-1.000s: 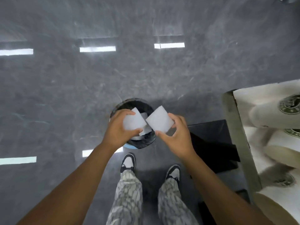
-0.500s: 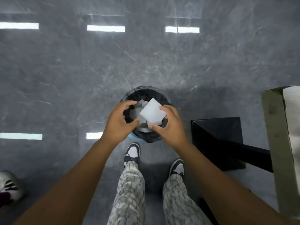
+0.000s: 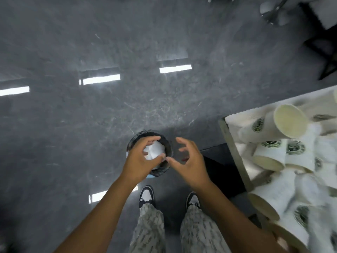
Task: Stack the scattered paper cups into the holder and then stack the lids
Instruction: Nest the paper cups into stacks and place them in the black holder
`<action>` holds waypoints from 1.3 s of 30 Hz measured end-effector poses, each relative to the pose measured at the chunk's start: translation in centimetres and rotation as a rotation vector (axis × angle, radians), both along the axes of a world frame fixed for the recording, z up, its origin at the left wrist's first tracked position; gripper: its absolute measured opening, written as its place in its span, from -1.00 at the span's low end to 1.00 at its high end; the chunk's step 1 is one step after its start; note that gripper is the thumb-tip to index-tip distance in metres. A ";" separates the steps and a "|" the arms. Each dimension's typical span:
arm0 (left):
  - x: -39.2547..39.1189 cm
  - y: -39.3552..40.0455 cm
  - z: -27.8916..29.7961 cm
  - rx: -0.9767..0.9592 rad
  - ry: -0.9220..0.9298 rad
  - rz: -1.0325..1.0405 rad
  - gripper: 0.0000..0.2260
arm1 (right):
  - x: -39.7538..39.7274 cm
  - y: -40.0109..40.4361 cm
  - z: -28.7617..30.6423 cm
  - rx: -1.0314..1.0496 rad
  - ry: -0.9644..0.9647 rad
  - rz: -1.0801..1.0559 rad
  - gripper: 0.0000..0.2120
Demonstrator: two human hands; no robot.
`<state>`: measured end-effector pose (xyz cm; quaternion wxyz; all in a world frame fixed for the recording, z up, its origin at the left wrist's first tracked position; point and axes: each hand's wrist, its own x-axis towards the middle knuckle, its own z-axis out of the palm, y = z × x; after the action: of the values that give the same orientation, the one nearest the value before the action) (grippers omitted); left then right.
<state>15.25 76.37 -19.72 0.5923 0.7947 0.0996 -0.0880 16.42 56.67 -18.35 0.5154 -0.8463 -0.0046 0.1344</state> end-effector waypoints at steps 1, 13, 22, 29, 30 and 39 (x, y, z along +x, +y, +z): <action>0.1 -1.0 2.1 -0.009 -0.027 -0.036 -0.52 | -0.6 -0.8 2.2 0.010 -0.028 -0.045 -0.40; 0.4 -15.5 20.4 -0.009 -0.305 -0.527 -0.43 | -11.3 -15.4 19.4 0.043 -0.251 -0.586 -0.29; -3.0 -25.9 21.8 -0.069 -0.320 -0.621 -0.34 | -20.7 -27.3 19.8 0.066 -0.211 -0.872 -0.33; -5.0 -31.9 20.8 0.035 -0.334 -0.637 -0.35 | -23.3 -35.0 16.8 0.089 -0.164 -1.015 -0.39; -5.1 -33.3 20.9 0.055 -0.349 -0.665 -0.35 | -23.6 -35.8 16.6 0.107 -0.162 -1.029 -0.40; -1.6 -48.8 20.8 0.205 -0.519 -1.104 -0.38 | -26.8 -40.4 15.6 0.111 -0.149 -1.257 -0.38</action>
<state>13.64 27.58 1.07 0.3848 0.7773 -0.4659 -0.1754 -10.42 16.22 -2.74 0.5374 -0.6665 0.4503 -0.2535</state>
